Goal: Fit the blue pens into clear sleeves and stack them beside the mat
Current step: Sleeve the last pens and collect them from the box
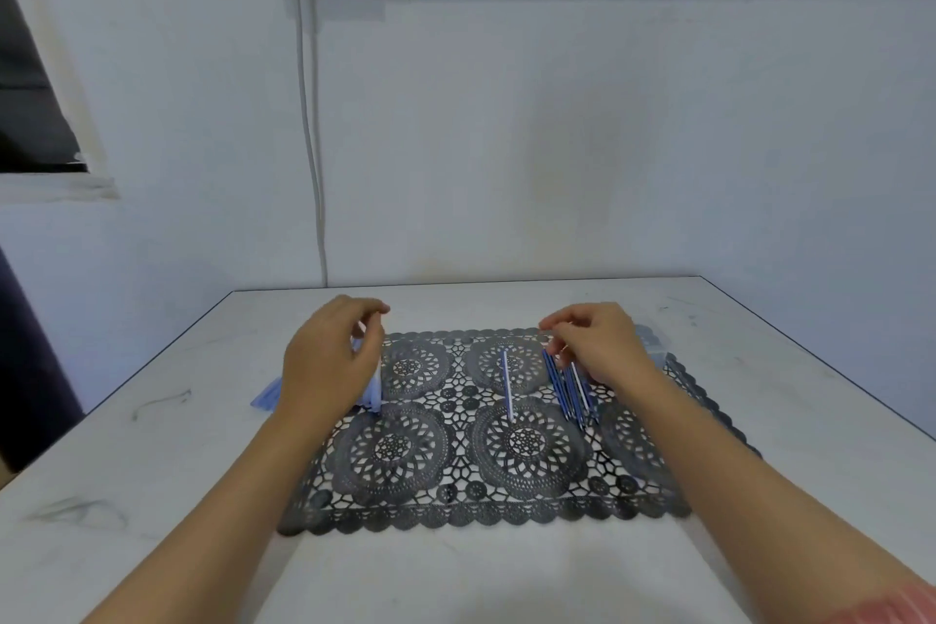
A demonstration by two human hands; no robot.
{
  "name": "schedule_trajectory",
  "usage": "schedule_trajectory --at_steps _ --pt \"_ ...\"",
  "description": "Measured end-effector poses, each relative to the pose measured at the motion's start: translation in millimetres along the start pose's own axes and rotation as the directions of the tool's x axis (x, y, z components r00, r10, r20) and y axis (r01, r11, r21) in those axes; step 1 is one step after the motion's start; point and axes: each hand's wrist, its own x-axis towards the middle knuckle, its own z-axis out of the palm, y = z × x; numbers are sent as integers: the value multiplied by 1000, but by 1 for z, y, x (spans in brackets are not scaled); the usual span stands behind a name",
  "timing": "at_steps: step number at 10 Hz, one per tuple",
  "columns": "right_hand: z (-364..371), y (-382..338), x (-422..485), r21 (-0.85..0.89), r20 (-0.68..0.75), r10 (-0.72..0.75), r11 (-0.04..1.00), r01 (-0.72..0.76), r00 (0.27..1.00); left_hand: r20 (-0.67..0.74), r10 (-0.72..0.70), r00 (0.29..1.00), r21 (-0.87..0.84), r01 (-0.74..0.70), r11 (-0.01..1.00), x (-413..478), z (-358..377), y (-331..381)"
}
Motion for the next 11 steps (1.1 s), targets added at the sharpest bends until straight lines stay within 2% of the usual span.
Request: schedule_trajectory --at_steps 1,2,3,4,5,6,8,9,11 --pt "-16 -3 3 -21 -11 95 995 -95 995 199 -162 967 23 160 987 11 1 16" --pt "-25 3 2 -227 -12 185 957 -183 983 474 -251 844 123 220 968 14 22 34" --pt "-28 13 1 -460 32 234 866 -194 972 621 -299 725 141 273 952 14 51 52" --pt "-25 24 6 -550 71 277 812 -194 958 681 -400 613 212 358 909 20 76 65" --pt "-20 31 9 -607 72 336 762 -226 939 673 -485 559 195 498 845 23 97 72" --pt "-18 34 5 -593 77 329 774 -222 941 652 -531 541 154 592 791 21 109 78" --pt "-7 41 0 -553 38 290 803 -222 956 722 -540 433 115 694 711 18 139 99" --pt "-6 46 3 -541 25 257 816 -203 966 746 -519 417 87 712 697 17 149 115" --pt "-7 52 6 -522 30 215 836 -168 976 717 -533 449 242 557 794 18 151 128"
